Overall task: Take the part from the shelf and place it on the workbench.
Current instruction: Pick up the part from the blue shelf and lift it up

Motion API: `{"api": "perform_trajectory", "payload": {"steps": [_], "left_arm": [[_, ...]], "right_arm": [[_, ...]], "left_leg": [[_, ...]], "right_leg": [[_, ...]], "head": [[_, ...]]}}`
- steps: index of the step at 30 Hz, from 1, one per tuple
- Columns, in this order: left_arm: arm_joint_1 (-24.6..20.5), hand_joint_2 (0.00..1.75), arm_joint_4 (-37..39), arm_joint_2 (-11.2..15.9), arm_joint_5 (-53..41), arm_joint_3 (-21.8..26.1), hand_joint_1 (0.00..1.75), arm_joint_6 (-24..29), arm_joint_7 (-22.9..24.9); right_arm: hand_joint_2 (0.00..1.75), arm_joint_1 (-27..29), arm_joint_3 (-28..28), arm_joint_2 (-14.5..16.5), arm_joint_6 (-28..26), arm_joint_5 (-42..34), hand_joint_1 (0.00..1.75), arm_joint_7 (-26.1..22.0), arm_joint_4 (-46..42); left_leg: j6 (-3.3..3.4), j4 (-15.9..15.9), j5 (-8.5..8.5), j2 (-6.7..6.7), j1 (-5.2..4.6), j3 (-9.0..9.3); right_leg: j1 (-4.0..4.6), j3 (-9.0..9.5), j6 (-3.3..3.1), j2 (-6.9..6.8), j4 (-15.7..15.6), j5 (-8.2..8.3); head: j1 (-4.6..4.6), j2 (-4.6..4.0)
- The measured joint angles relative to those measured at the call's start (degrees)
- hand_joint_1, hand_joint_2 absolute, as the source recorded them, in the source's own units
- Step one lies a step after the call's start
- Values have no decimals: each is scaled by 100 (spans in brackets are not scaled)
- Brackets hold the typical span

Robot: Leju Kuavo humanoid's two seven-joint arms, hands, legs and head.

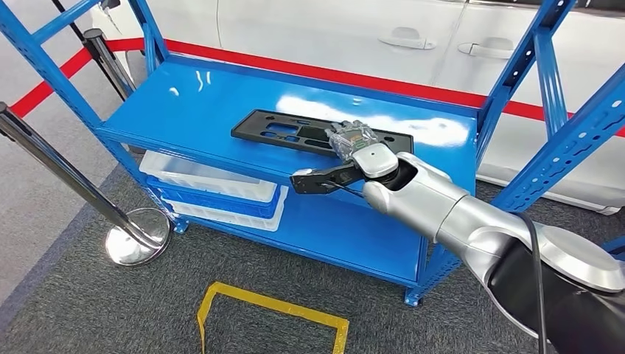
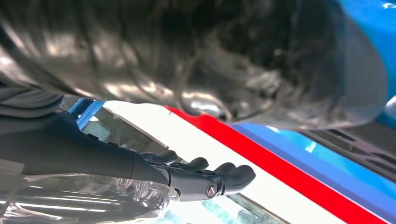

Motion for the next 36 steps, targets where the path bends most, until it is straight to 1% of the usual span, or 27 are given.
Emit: {"api": "perform_trajectory", "payload": {"steps": [1, 2, 3, 4, 5, 6, 7, 9, 10, 11, 14, 16, 18, 19, 22, 23, 24, 31, 36], "left_arm": [[5, 0, 0, 1, 1, -1, 0, 1, 0], [9, 0, 0, 1, 2, -1, 0, 4, -1], [12, 0, 1, 2, 2, -1, 0, 9, -1], [11, 0, 1, 3, 2, -1, 0, 17, -2], [5, 0, 2, 3, 1, -1, 0, 28, -4], [-2, 0, 2, -1, -1, -3, 0, 37, -6], [-6, 0, 2, -5, -2, -5, 0, 46, -8], [-7, 0, 2, -12, -4, -9, 0, 61, -15], [-4, 0, 2, -11, -5, -9, 0, 66, -17], [-3, 0, 2, -11, -5, -9, 0, 69, -19], [-3, 0, 2, -10, -5, -10, 0, 72, -24], [-5, 0, 2, -9, -4, -11, 0, 70, -27], [-6, 0, 2, -9, 0, -11, 0, 61, -30], [-7, 0, 2, -9, 1, -11, 0, 54, -32], [-7, 0, 2, -8, 0, -11, 0, 41, -38], [-7, 0, 2, -7, 0, -11, 0, 39, -38], [-7, 0, 2, -7, -2, -11, 0, 38, -38], [-5, 0, 2, -7, -7, -11, 0, 38, -1], [-5, 0, 2, -8, -21, -11, 0, 50, 20]], "right_arm": [[0, 3, 0, 0, 0, 2, 0, -2, 0], [0, 4, 0, 0, 0, 5, 0, -2, 0], [0, -1, 0, -1, 0, 8, 0, -2, 0], [0, -10, 0, -1, 1, 10, 0, -2, 0], [0, -18, 0, -1, 1, 11, 0, -2, 0], [0, -22, 0, -1, 2, 12, 0, -3, 0], [0, -23, 0, -1, 2, 12, 0, -3, 0], [0, -17, 0, -2, 2, 13, 0, -4, 0], [0, -18, 0, -1, 2, 13, 0, -7, -1], [0, -20, 0, -1, 2, 13, 0, -9, -2], [0, -21, 0, 0, 1, 12, 0, -13, -4], [87, -21, 0, 0, 6, 7, 0, -15, -6], [175, -21, 0, 0, 34, -26, 0, -23, -8], [175, -20, 0, 1, 51, -51, 0, -31, -9], [175, -14, 0, 3, 70, -91, 0, -66, -9], [175, -11, 0, 3, 70, -92, 0, -72, -8], [175, -8, 0, 4, 72, -92, 0, -73, -8], [175, 15, 0, 3, 92, -91, 0, -54, -1], [175, 65, 0, -1, 91, -87, 0, -17, 30]], "left_leg": [[21, -190, 182, 0, -2, 52], [48, -567, 430, 1, -3, 204], [72, -952, 615, -2, -12, 384], [94, -1271, 717, -5, -25, 529], [108, -1468, 751, -10, -39, 619], [102, -1529, 718, -15, -46, 647], [94, -1557, 707, -18, -47, 647], [75, -1562, 709, -23, -43, 649], [83, -1564, 706, -28, -48, 650], [92, -1563, 700, -32, -52, 651], [134, -1560, 686, -49, -66, 655], [157, -1556, 680, -53, -80, 659], [167, -1549, 677, -52, -92, 660], [173, -1545, 675, -52, -97, 659], [188, -1533, 673, -52, -109, 658], [189, -1531, 672, -51, -112, 659], [189, -1530, 672, -51, -113, 660], [186, -1542, 674, -44, -114, 684], [185, -1551, 675, -43, -113, 692]], "right_leg": [[6, 24, 4, 4, 9, -24], [8, 58, 19, 8, 16, -54], [20, 82, 46, 13, 25, -86], [32, 90, 76, 18, 38, -113], [44, 88, 110, 19, 45, -132], [59, 76, 111, 20, 62, -148], [64, 69, 71, 13, 71, -154], [70, 85, -48, -2, 59, -150], [70, 97, -88, -10, 37, -141], [70, 111, -97, -13, 14, -135], [66, 147, -99, -33, -36, -133], [58, 158, -95, -39, -50, -131], [49, 161, -63, -40, -55, -127], [42, 162, -22, -40, -58, -126], [17, 167, 171, -39, -64, -131], [12, 168, 212, -39, -65, -132], [12, 167, 230, -39, -64, -133], [25, 163, 236, -36, -43, -137], [28, 160, 226, -35, -32, -146]], "head": [[-1, 0], [-4, 0], [-7, 0], [-10, 0], [-11, 0], [-8, 1], [-3, 1], [7, 1], [10, 0], [10, 0], [11, 0], [10, 0], [10, 0], [10, 0], [8, 0], [8, 0], [8, 0], [6, 0], [5, 0]]}}
